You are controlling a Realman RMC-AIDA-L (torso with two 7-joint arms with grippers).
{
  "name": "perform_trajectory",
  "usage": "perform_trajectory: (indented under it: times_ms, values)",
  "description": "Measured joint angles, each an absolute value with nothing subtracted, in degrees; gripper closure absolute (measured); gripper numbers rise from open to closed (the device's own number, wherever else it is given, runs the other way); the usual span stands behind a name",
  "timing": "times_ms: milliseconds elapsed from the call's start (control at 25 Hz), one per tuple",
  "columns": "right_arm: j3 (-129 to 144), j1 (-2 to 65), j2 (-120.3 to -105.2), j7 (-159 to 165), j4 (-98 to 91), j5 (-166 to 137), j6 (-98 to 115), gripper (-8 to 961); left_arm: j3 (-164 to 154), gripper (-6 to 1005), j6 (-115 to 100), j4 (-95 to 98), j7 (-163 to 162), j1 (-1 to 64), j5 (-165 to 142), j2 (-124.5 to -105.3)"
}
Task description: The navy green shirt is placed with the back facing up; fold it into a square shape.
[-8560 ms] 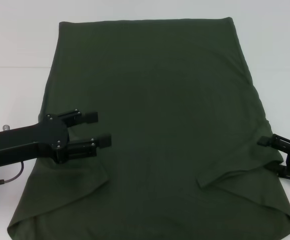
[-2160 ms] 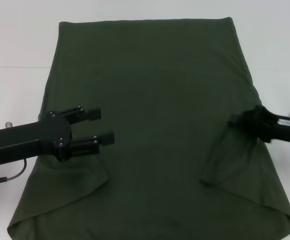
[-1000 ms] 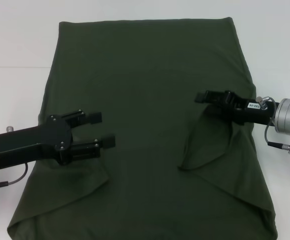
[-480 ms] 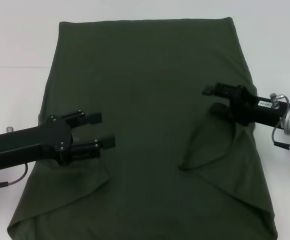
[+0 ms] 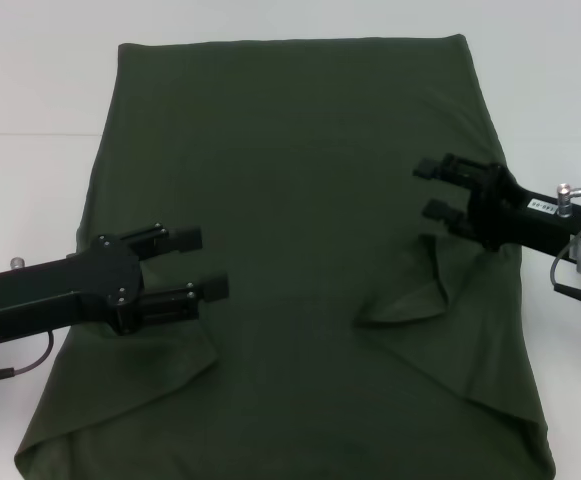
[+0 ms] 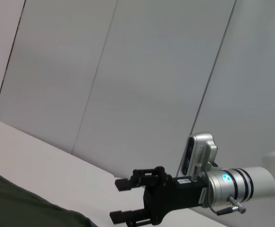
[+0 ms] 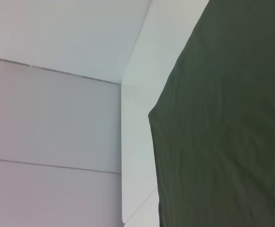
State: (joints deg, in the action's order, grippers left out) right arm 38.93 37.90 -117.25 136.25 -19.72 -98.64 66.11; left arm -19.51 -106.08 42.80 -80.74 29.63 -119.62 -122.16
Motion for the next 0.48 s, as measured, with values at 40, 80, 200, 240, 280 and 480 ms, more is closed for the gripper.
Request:
perform_trajectory:
  times_ms: [40, 80, 200, 240, 280, 480]
  values:
    - [38.82, 37.72, -117.15, 135.88, -19.89, -98.47, 66.57, 238, -19.51, 158, -106.09, 42.80, -80.72, 29.62, -119.62, -122.17]
    - [38.74, 37.49, -117.01, 135.48, -20.16, -98.43, 67.26, 238, -19.51, 157, -106.08, 42.80, -80.71, 29.62, -119.62, -122.19]
    - [38.24, 35.65, -116.27, 132.27, -21.88, -98.32, 71.63, 238, -19.51, 157, -106.09, 42.80, -80.72, 29.59, -119.62, -122.32]
    - [38.11, 34.82, -115.92, 130.97, -22.44, -98.30, 73.12, 239, -19.51, 157, -106.09, 42.80, -80.75, 29.57, -119.62, -122.35]
    - [37.94, 33.64, -115.41, 129.40, -22.99, -98.33, 74.69, 239, -19.47, 157, -106.09, 42.80, -80.89, 29.51, -119.61, -122.35]
    - [37.81, 27.06, -112.88, 125.38, -23.41, -98.48, 79.08, 240, -19.18, 157, -106.68, 42.80, -82.12, 29.30, -119.57, -122.41]
